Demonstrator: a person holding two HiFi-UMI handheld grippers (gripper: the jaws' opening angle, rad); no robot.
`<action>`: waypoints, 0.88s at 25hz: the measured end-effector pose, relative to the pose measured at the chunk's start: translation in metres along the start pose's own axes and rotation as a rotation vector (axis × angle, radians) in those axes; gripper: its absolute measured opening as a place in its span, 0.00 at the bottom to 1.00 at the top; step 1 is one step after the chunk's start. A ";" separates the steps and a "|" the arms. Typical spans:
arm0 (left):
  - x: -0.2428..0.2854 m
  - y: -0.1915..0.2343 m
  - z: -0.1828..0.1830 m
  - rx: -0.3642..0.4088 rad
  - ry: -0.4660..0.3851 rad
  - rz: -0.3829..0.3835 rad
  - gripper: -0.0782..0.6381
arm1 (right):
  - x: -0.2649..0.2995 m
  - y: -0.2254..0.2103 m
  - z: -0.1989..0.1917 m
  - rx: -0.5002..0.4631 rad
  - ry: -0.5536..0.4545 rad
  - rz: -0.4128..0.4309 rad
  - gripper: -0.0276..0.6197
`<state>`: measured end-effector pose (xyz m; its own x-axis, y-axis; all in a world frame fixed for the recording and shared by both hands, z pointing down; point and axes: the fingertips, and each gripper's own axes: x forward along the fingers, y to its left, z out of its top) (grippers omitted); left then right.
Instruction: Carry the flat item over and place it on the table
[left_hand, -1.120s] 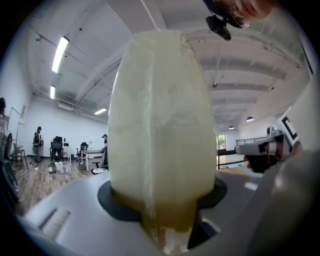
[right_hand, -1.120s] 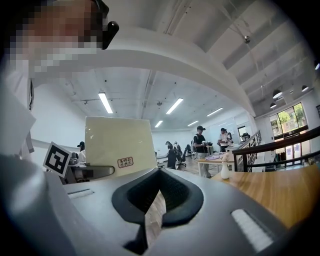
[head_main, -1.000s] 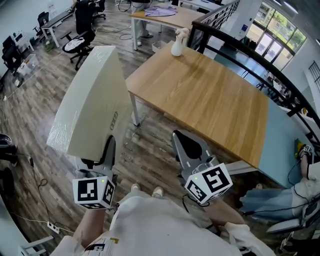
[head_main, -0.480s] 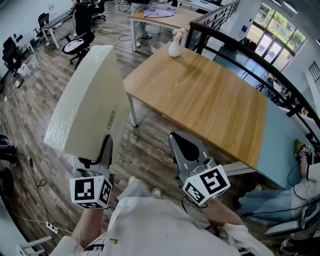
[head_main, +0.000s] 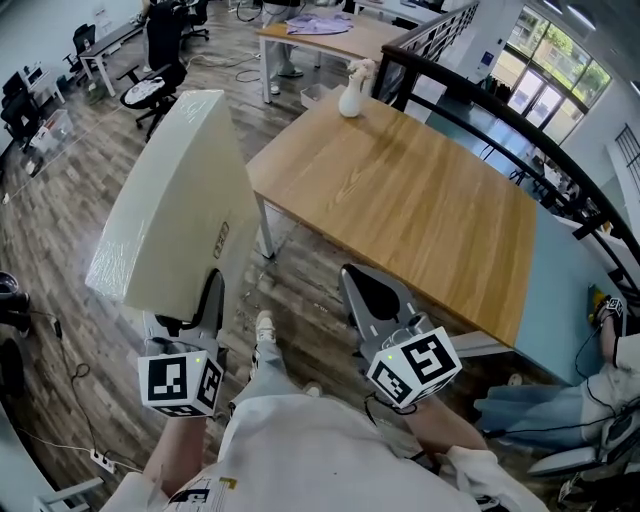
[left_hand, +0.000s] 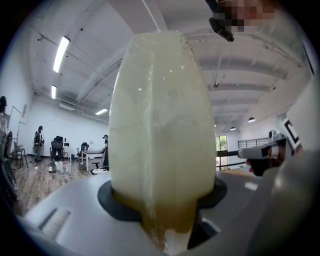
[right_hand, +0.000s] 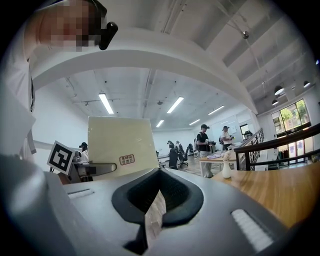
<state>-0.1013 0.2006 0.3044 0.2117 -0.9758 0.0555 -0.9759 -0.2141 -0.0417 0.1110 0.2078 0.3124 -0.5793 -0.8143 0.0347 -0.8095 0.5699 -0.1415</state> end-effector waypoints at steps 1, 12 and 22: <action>0.005 0.005 -0.001 -0.002 0.000 0.000 0.47 | 0.006 -0.001 0.000 -0.002 0.003 -0.002 0.04; 0.092 0.053 -0.006 -0.010 0.003 -0.001 0.47 | 0.096 -0.030 0.003 -0.010 0.019 -0.009 0.04; 0.201 0.096 -0.004 -0.012 0.014 -0.024 0.47 | 0.197 -0.077 0.019 -0.034 0.023 -0.042 0.04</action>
<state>-0.1524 -0.0157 0.3151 0.2344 -0.9696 0.0704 -0.9711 -0.2368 -0.0279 0.0613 0.0018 0.3116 -0.5461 -0.8353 0.0628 -0.8359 0.5386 -0.1055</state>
